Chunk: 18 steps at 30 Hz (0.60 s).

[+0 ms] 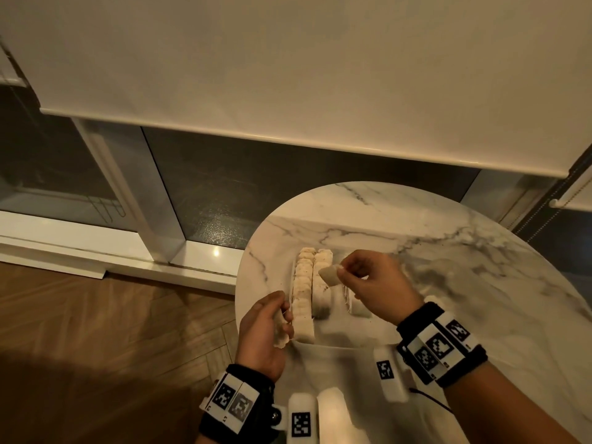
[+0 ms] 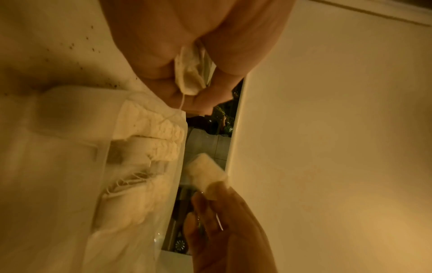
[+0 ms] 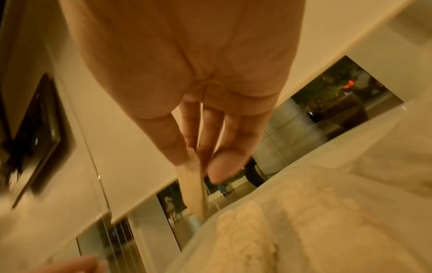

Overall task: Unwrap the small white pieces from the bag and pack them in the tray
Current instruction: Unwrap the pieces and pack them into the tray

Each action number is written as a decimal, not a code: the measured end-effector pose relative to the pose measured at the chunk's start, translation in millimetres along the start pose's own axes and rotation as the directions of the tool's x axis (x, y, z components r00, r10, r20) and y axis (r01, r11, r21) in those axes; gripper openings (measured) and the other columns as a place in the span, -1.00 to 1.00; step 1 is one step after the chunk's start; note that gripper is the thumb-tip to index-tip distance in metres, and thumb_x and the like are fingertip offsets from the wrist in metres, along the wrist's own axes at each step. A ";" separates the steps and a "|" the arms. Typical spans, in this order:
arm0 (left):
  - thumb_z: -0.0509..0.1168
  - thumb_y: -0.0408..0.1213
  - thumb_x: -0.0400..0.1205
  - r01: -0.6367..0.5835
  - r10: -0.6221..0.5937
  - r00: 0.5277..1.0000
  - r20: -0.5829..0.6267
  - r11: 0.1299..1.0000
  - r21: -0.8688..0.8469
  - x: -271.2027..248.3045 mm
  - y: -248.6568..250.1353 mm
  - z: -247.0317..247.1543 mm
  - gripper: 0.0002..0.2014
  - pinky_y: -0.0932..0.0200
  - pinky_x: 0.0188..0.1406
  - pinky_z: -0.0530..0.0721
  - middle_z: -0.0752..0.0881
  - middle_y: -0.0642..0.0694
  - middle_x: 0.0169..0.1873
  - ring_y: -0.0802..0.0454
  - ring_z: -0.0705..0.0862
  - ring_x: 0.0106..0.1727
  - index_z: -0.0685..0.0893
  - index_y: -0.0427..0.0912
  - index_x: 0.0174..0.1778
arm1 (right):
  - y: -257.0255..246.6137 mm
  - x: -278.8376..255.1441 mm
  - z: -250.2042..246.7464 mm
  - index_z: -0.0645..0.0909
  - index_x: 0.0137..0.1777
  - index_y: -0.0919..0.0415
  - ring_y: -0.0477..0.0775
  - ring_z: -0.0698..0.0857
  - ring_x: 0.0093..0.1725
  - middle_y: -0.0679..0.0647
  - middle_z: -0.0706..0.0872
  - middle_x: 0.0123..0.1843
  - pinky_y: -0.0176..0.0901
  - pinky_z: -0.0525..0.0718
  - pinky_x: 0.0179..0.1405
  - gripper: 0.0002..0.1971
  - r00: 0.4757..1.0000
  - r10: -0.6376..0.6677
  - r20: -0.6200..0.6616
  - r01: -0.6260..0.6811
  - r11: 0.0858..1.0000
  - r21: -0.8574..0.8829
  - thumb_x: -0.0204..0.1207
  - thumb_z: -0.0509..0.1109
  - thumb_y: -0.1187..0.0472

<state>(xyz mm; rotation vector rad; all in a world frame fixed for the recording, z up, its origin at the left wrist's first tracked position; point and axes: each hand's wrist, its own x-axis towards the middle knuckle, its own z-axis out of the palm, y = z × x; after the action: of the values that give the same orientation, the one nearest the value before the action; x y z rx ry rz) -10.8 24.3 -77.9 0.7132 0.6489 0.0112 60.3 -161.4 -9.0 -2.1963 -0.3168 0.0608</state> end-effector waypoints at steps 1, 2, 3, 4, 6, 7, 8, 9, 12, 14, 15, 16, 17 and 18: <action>0.38 -0.35 0.64 -0.006 0.007 1.000 -0.013 1.000 0.020 1.6 -0.4 -2.9 -0.91 0.30 -0.70 0.44 0.56 -0.17 -0.38 0.08 0.49 -0.56 0.62 -0.28 -0.06 | 4.4 3.2 3.1 0.73 -0.18 0.02 -0.04 0.76 -0.23 -0.06 0.80 -0.25 -0.06 0.77 -0.22 -0.90 0.995 0.018 0.095 -0.006 0.992 -0.126 0.56 0.51 0.08; 0.38 -0.35 0.64 -0.008 0.009 1.000 -0.025 0.999 0.037 1.8 -0.9 -4.5 -0.92 0.28 -0.70 0.44 0.55 -0.17 -0.40 0.07 0.48 -0.56 0.62 -0.28 -0.07 | 6.9 5.6 7.1 0.73 -0.16 0.00 -0.09 0.74 -0.22 -0.09 0.79 -0.21 -0.18 0.71 -0.23 -0.90 0.978 0.053 0.201 -0.003 0.970 -0.242 0.56 0.50 0.06; 0.38 -0.37 0.63 -0.010 0.012 0.999 -0.037 0.999 0.054 1.0 -1.9 -5.1 -0.93 0.28 -0.69 0.44 0.56 -0.18 -0.41 0.05 0.47 -0.55 0.63 -0.28 -0.07 | 8.5 7.7 11.4 0.73 -0.13 -0.01 -0.11 0.73 -0.20 -0.11 0.78 -0.17 -0.27 0.64 -0.23 -0.92 0.953 0.093 0.287 0.006 0.945 -0.327 0.57 0.49 0.05; 0.39 -0.39 0.63 -0.015 0.019 0.999 -0.050 0.997 0.073 -0.5 -3.8 -5.2 -0.93 0.27 -0.68 0.45 0.57 -0.18 -0.42 0.04 0.48 -0.53 0.64 -0.30 -0.03 | 9.3 9.7 15.6 0.74 -0.09 -0.01 -0.10 0.72 -0.16 -0.12 0.77 -0.14 -0.29 0.60 -0.19 -0.95 0.930 0.123 0.347 0.022 0.922 -0.386 0.57 0.48 0.06; 0.42 -0.45 0.60 -0.050 0.061 0.995 -0.078 0.990 0.136 -5.7 -8.1 -3.8 -0.85 0.25 -0.64 0.46 0.61 -0.20 -0.41 0.01 0.50 -0.49 0.68 -0.34 0.06 | 9.6 14.4 23.2 0.76 -0.01 0.01 -0.07 0.69 -0.08 -0.12 0.74 -0.09 -0.26 0.59 -0.09 -0.93 0.893 0.174 0.415 0.056 0.872 -0.486 0.57 0.48 0.09; 0.46 -0.48 0.56 -0.081 0.098 0.992 -0.086 0.980 0.182 -8.5 -10.2 -3.1 -0.80 0.22 -0.60 0.49 0.63 -0.20 -0.39 0.01 0.53 -0.46 0.68 -0.34 0.09 | 9.7 17.2 26.9 0.76 0.01 0.01 -0.06 0.68 -0.06 -0.10 0.75 -0.04 -0.24 0.60 -0.07 -0.91 0.876 0.209 0.434 0.061 0.846 -0.529 0.56 0.49 0.09; 0.50 -0.52 0.51 -0.118 0.142 0.986 -0.087 0.966 0.232 -10.9 -12.0 -2.9 -0.74 0.19 -0.55 0.53 0.67 -0.20 -0.34 0.00 0.57 -0.42 0.69 -0.31 0.09 | 9.4 19.7 30.4 0.76 0.03 0.00 -0.04 0.69 -0.04 -0.06 0.77 0.00 -0.23 0.61 -0.07 -0.90 0.860 0.245 0.448 0.058 0.825 -0.562 0.55 0.50 0.08; 0.53 -0.58 0.46 -0.154 0.183 0.980 -0.083 0.949 0.275 -13.2 -13.3 -2.7 -0.68 0.17 -0.50 0.58 0.70 -0.19 -0.29 -0.02 0.61 -0.38 0.70 -0.27 0.07 | 9.4 22.0 33.5 0.77 0.03 -0.01 -0.03 0.70 -0.05 -0.03 0.79 0.04 -0.22 0.62 -0.08 -0.89 0.842 0.282 0.460 0.048 0.810 -0.585 0.53 0.52 0.07; 0.55 -0.71 0.34 -0.198 0.241 0.966 -0.093 0.923 0.328 -13.2 -15.2 -2.6 -0.58 0.15 -0.39 0.64 0.72 -0.20 -0.22 -0.08 0.67 -0.29 0.71 -0.22 0.02 | 9.5 28.2 40.4 0.80 0.03 0.01 -0.03 0.71 -0.05 -0.01 0.82 0.05 -0.23 0.61 -0.11 -0.86 0.800 0.343 0.492 0.039 0.789 -0.614 0.49 0.56 0.11; 0.56 -0.71 0.32 -0.195 0.247 0.962 -0.118 0.921 0.337 -9.6 -16.7 -3.7 -0.57 0.15 -0.41 0.61 0.72 -0.24 -0.21 -0.09 0.65 -0.31 0.73 -0.20 -0.01 | 8.4 32.9 42.7 0.82 0.06 0.03 -0.05 0.68 -0.05 -0.01 0.82 0.06 -0.25 0.57 -0.13 -0.83 0.790 0.353 0.502 0.044 0.784 -0.620 0.48 0.59 0.13; 0.56 -0.70 0.32 -0.185 0.241 0.962 -0.132 0.924 0.336 -8.1 -17.8 -4.4 -0.58 0.17 -0.44 0.58 0.71 -0.26 -0.22 -0.08 0.61 -0.36 0.73 -0.20 -0.02 | 7.3 35.2 43.4 0.83 0.08 0.04 -0.06 0.67 -0.06 -0.01 0.82 0.06 -0.26 0.55 -0.13 -0.81 0.790 0.351 0.502 0.049 0.781 -0.623 0.47 0.59 0.14; 0.57 -0.68 0.33 -0.173 0.232 0.962 -0.146 0.927 0.332 -7.0 -19.0 -5.2 -0.59 0.18 -0.49 0.55 0.70 -0.27 -0.24 -0.05 0.57 -0.42 0.73 -0.20 -0.01 | 6.1 37.6 43.9 0.83 0.08 0.05 -0.07 0.65 -0.06 -0.01 0.82 0.08 -0.26 0.54 -0.13 -0.81 0.793 0.348 0.500 0.054 0.778 -0.626 0.47 0.60 0.14; 0.57 -0.67 0.35 -0.165 0.225 0.962 -0.157 0.931 0.327 -6.2 -19.8 -6.4 -0.60 0.18 -0.53 0.53 0.69 -0.27 -0.28 -0.03 0.54 -0.47 0.73 -0.21 0.00 | 4.9 40.0 44.3 0.84 0.09 0.07 -0.07 0.64 -0.06 0.00 0.82 0.09 -0.25 0.54 -0.13 -0.81 0.798 0.343 0.495 0.058 0.774 -0.631 0.47 0.60 0.15; 0.56 -0.66 0.36 -0.157 0.218 0.962 -0.165 0.934 0.320 -5.6 -20.3 -7.5 -0.61 0.19 -0.56 0.51 0.69 -0.27 -0.31 -0.02 0.52 -0.50 0.73 -0.21 0.01 | 4.0 42.6 44.8 0.84 0.08 0.08 -0.06 0.65 -0.06 0.01 0.82 0.09 -0.24 0.54 -0.13 -0.81 0.804 0.338 0.490 0.065 0.768 -0.637 0.47 0.60 0.15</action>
<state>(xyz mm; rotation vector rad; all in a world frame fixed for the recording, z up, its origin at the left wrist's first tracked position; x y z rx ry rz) -23.6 12.1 -91.5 1.0817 0.7802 0.1646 95.2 -118.1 -36.2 -2.8384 -0.5712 0.8550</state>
